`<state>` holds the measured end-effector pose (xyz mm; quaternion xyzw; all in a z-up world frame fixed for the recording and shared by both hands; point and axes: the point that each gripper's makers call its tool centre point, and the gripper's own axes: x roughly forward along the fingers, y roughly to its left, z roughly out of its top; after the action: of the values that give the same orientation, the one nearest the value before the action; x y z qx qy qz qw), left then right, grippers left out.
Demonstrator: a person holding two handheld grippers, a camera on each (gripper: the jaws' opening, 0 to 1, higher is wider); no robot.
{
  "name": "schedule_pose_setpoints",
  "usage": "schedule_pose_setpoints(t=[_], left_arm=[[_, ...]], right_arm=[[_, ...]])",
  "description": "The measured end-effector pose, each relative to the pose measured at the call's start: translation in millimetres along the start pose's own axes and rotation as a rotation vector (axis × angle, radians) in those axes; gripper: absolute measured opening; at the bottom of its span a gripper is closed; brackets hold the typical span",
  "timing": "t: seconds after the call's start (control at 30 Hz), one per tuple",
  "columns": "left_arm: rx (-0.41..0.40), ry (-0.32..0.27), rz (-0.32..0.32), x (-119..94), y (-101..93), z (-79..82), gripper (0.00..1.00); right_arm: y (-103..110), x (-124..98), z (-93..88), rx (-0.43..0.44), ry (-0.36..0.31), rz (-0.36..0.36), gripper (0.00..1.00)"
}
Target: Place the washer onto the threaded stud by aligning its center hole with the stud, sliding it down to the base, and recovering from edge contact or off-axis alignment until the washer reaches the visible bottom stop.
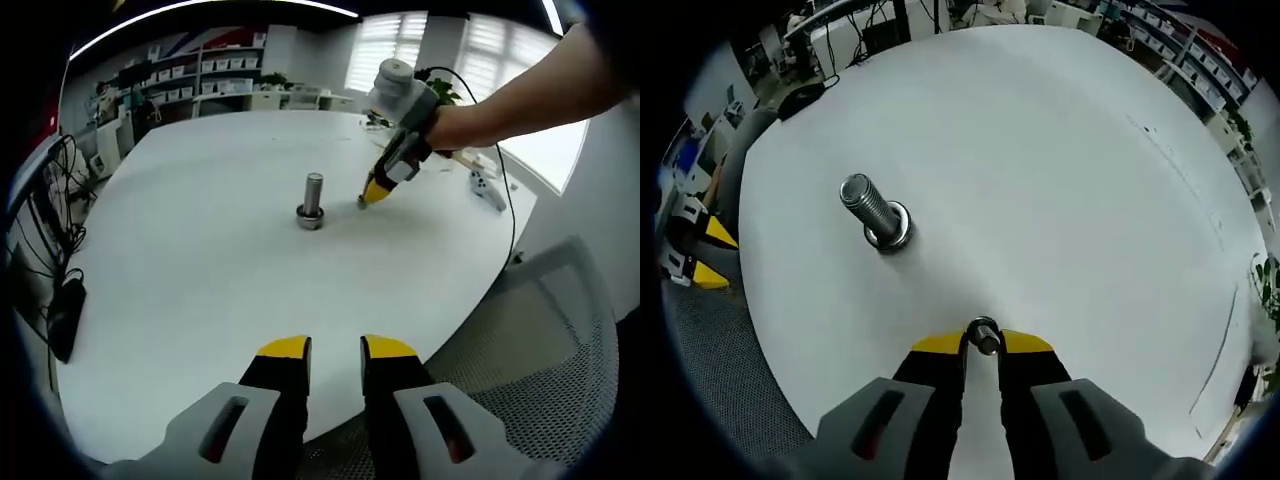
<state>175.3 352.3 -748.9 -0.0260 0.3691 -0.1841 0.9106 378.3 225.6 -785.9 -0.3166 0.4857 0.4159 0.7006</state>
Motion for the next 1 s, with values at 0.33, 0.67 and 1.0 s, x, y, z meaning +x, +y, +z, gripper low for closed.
schedule_pose_setpoints(t=[0.33,0.67,1.0], left_arm=[[-0.002,0.007,0.019,-0.1,3.4,-0.9,0.17],[-0.011,0.009,0.031,-0.6,5.4,-1.4,0.17],[-0.007,0.023,0.042,-0.5,6.6,-3.5,0.17]], right_arm=[[-1.2,-2.4,-3.8,-0.006,-0.039,-0.003,0.18],[-6.5,-21.6,-15.0,0.034,-0.141,-0.009,0.23],[-12.7,-47.9,-36.6,0.071,-0.222,-0.029,0.23]])
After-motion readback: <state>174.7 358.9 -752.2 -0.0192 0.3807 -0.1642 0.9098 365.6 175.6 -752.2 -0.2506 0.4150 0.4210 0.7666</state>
